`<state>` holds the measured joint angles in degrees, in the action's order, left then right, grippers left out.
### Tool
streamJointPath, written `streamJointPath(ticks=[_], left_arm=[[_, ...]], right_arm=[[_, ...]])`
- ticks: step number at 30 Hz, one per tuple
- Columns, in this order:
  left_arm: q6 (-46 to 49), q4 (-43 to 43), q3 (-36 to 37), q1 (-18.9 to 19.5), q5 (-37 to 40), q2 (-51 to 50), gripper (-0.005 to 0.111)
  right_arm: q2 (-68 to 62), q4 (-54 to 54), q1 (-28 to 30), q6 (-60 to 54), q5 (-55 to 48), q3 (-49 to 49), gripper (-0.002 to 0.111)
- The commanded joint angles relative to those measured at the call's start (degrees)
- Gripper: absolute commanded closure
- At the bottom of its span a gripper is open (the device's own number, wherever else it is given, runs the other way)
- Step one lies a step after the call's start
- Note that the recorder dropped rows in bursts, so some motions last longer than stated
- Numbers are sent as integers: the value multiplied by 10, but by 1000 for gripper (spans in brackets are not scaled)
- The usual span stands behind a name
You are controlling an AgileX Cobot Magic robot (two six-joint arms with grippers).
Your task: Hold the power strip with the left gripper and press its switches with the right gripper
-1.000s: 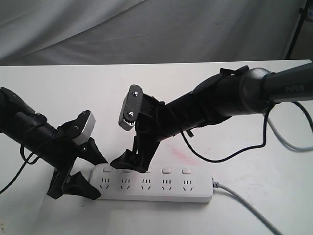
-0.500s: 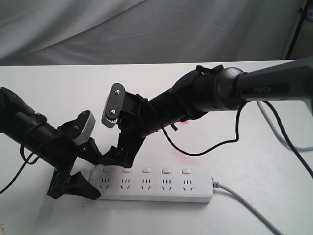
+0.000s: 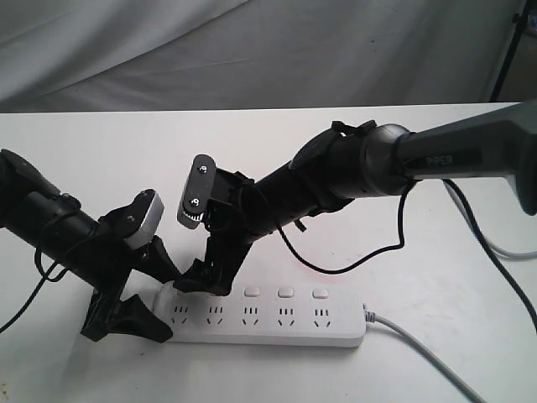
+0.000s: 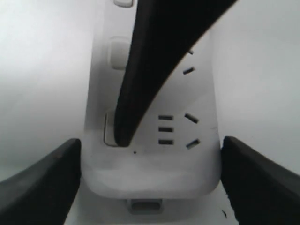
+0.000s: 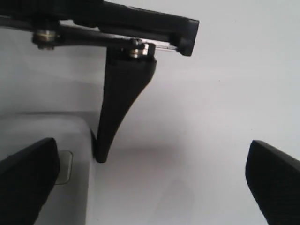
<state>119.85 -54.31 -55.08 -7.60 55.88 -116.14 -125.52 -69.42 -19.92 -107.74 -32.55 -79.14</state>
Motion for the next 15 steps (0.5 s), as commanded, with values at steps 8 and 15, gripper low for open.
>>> streamJointPath(ticks=[8,15], left_arm=[[1,-7,-3,-4,-7,-1,61],[1,-7,-3,-4,-7,-1,61]], right_arm=[[-5,21,-2,-1,6,-3,3],[-9,46,-2,-1,24,-3,3]])
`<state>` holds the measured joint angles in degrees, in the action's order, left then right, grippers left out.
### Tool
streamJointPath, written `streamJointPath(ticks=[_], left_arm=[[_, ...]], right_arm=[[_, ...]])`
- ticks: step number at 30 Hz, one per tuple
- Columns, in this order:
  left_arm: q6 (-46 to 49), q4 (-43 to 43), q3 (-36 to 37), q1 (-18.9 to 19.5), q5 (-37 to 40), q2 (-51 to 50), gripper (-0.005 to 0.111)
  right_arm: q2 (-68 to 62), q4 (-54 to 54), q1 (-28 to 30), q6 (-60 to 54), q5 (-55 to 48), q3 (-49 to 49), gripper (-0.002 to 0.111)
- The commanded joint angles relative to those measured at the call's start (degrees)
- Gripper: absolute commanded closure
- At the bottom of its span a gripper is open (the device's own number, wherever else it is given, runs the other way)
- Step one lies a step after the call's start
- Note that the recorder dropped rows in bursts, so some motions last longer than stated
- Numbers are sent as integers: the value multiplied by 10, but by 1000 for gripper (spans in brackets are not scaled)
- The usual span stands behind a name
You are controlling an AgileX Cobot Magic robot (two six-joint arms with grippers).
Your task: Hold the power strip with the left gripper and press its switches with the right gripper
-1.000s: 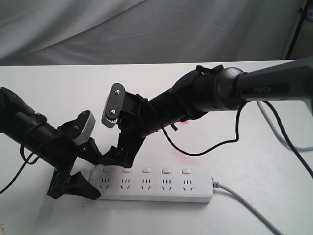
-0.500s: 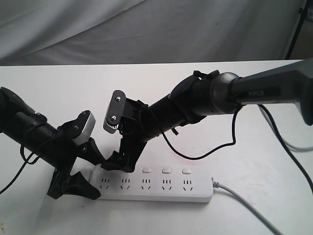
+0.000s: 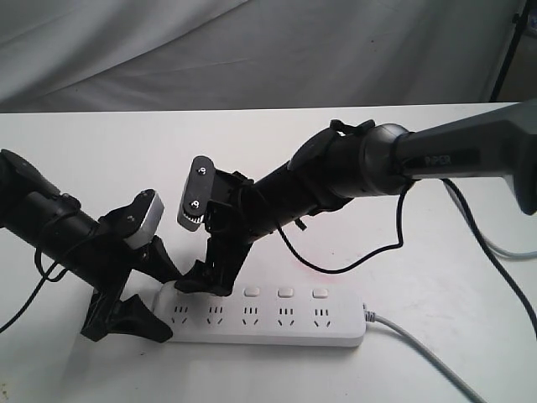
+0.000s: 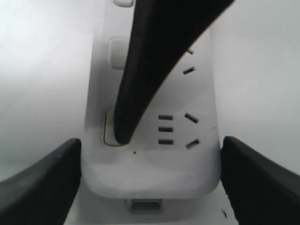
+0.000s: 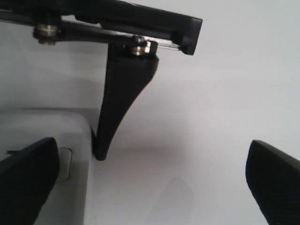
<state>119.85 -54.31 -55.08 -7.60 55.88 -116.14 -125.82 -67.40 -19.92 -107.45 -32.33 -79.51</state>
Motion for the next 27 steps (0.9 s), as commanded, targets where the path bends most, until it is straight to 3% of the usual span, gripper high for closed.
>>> streamJointPath(ticks=[1,10,27], left_arm=[[1,-7,-3,-4,-7,-1,61],[1,-7,-3,-4,-7,-1,61],[1,-7,-3,-4,-7,-1,61]], right_arm=[[-6,26,-2,-4,24,0,3],[-6,73,-35,-5,63,1,3],[-25,80,-29,2,79,4,3]])
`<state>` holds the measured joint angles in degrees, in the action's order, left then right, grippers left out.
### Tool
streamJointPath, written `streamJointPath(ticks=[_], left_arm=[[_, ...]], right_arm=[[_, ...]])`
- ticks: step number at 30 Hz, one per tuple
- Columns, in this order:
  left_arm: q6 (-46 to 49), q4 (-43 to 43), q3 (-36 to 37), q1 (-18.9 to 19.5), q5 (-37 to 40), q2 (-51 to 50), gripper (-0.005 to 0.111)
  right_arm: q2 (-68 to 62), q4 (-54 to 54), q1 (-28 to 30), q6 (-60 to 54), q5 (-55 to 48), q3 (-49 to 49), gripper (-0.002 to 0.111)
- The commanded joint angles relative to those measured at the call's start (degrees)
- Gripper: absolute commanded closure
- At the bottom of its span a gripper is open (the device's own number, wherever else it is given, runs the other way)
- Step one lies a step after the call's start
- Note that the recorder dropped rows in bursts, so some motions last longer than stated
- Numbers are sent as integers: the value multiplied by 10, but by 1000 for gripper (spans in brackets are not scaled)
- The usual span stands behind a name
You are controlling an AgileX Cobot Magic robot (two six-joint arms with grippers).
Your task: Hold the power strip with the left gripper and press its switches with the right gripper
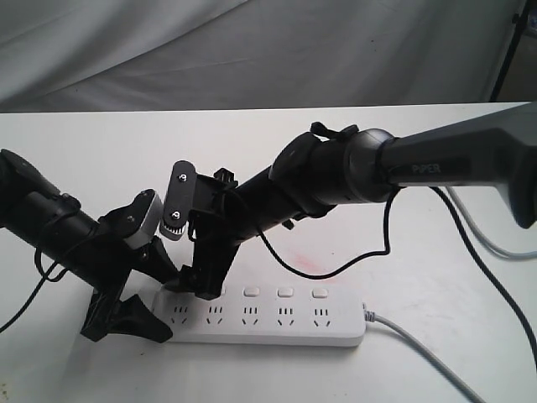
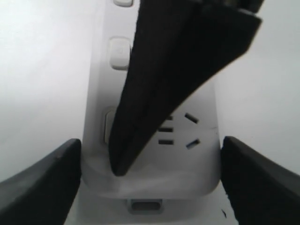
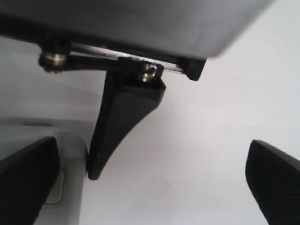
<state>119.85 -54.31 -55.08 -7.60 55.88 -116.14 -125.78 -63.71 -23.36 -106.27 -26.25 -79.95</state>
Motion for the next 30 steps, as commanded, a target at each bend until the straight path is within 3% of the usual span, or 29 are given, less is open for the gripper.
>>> streamJointPath(ticks=[1,8,20,30], left_arm=[[1,-7,-3,-4,-7,-1,61],[1,-7,-3,-4,-7,-1,61],[1,-7,-3,-4,-7,-1,61],[1,-7,-3,-4,-7,-1,61]], right_arm=[[-24,43,7,-9,16,8,3],[-24,79,17,-3,-18,8,3],[-40,159,21,47,15,8,3],[-52,150,21,56,12,8,3]])
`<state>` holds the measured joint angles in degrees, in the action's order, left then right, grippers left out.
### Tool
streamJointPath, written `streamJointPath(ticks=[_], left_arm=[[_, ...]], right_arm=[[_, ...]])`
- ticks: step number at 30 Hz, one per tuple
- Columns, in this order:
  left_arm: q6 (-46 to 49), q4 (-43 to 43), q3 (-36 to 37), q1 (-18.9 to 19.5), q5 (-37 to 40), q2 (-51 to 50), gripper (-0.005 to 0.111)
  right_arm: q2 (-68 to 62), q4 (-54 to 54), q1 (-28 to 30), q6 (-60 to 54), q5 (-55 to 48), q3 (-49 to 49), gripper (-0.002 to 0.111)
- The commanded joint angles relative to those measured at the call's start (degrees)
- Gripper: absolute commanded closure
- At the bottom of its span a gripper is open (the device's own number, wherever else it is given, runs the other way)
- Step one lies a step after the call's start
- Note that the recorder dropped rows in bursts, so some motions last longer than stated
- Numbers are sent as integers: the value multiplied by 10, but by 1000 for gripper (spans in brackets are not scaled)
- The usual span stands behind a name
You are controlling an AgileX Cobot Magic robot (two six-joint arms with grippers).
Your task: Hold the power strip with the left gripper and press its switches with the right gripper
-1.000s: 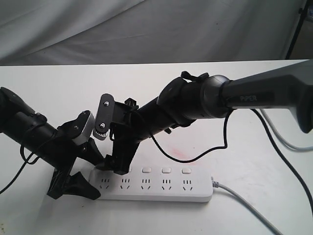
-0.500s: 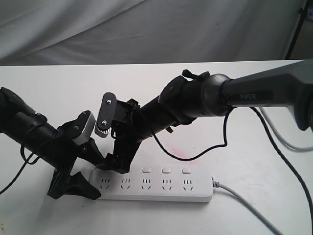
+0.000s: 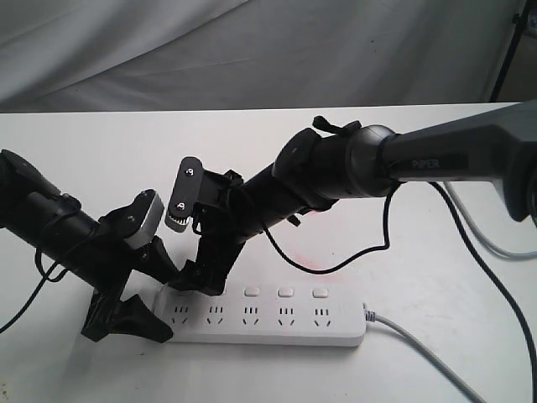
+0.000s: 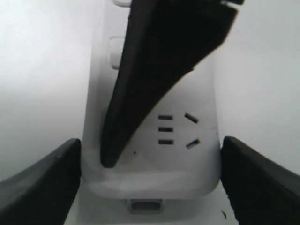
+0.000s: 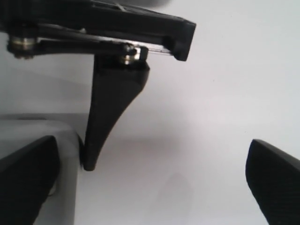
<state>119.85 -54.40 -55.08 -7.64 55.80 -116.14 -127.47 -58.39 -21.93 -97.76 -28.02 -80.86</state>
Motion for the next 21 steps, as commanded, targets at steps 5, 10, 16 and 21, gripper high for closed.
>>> streamJointPath(ticks=[5,10,16,21], left_arm=[[1,-6,-3,-4,-6,-1,61],[1,-6,-3,-4,-6,-1,61],[1,-6,-3,-4,-6,-1,61],[1,-6,-3,-4,-6,-1,61]], right_arm=[[-8,2,7,-45,-2,17,3],[43,-11,7,-37,-7,14,3],[67,-44,7,-20,-14,14,3],[69,-44,7,-14,-22,14,3]])
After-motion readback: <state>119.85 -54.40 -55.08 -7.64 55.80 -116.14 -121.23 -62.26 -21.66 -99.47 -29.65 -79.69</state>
